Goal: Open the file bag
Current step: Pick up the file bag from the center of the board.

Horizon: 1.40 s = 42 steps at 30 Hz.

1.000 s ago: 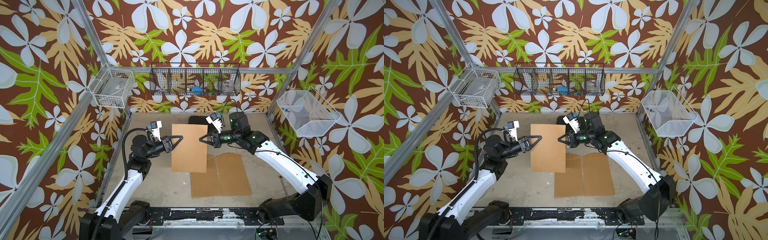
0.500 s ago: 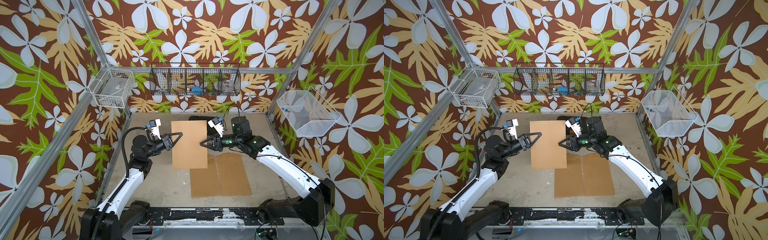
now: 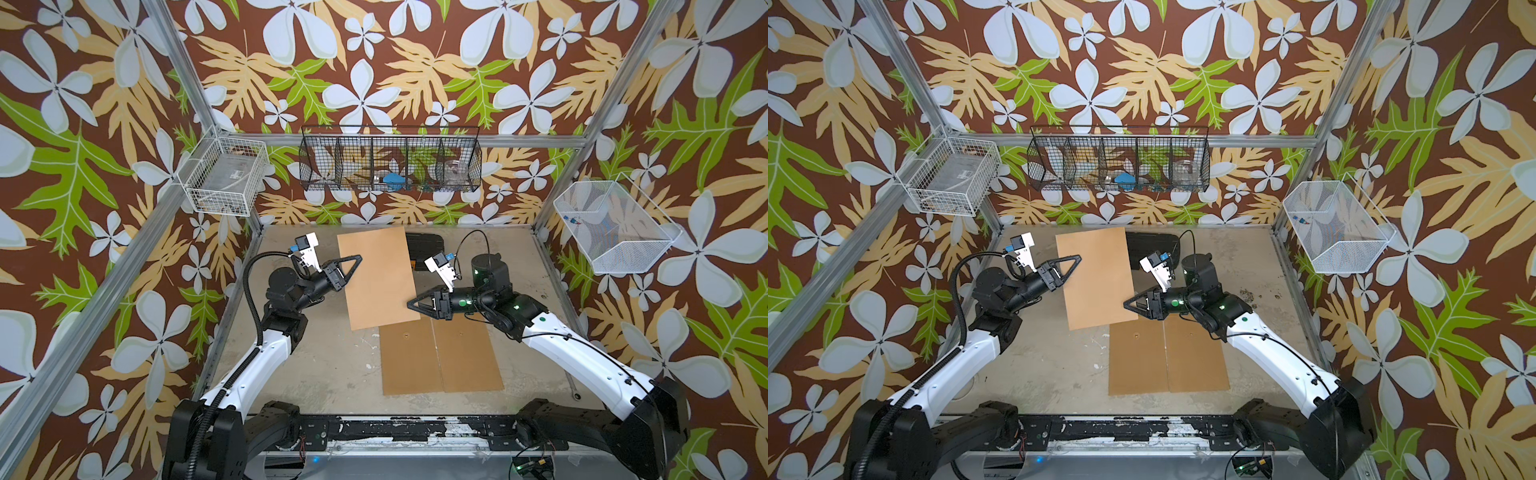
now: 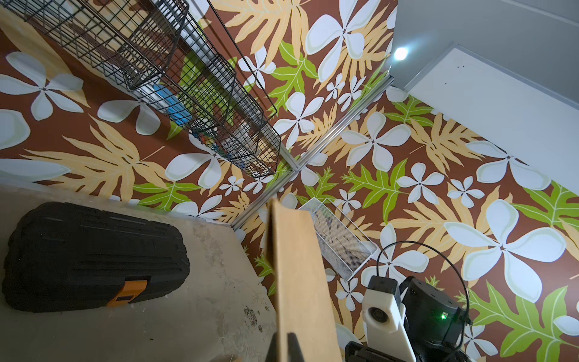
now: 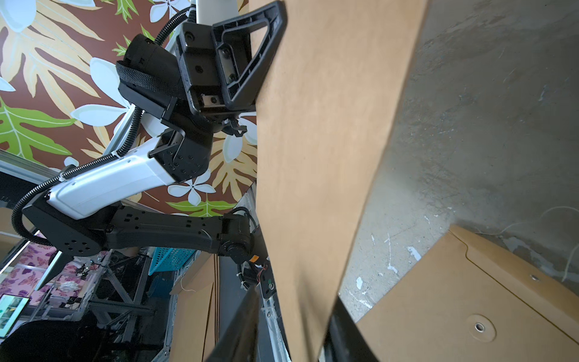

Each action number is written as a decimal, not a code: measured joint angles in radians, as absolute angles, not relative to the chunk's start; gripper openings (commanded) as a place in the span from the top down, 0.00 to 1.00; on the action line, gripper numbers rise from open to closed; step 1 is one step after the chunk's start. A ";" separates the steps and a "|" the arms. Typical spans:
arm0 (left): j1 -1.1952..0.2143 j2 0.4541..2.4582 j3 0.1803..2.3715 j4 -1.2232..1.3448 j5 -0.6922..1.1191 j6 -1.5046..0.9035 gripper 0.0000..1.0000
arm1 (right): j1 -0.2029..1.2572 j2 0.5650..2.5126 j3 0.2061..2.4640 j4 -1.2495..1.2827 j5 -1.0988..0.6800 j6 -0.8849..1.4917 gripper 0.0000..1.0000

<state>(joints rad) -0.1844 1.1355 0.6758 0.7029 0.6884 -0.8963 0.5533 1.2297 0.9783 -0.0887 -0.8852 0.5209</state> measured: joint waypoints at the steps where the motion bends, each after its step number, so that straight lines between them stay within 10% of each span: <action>1: -0.184 1.137 0.676 0.707 0.688 -0.900 1.00 | 0.553 1.230 0.976 -0.086 -0.885 0.524 0.69; 18: -0.184 1.114 0.651 0.727 0.661 -0.910 1.00 | 0.570 1.279 0.975 -0.060 -0.879 0.569 0.98; 29: -0.184 1.108 0.646 0.656 0.615 -0.876 0.38 | 0.570 1.245 1.003 -0.111 -0.804 0.531 1.00; 42: -0.184 1.089 0.817 0.193 0.418 -0.672 0.10 | 0.642 1.259 1.039 -0.276 -0.549 0.478 1.00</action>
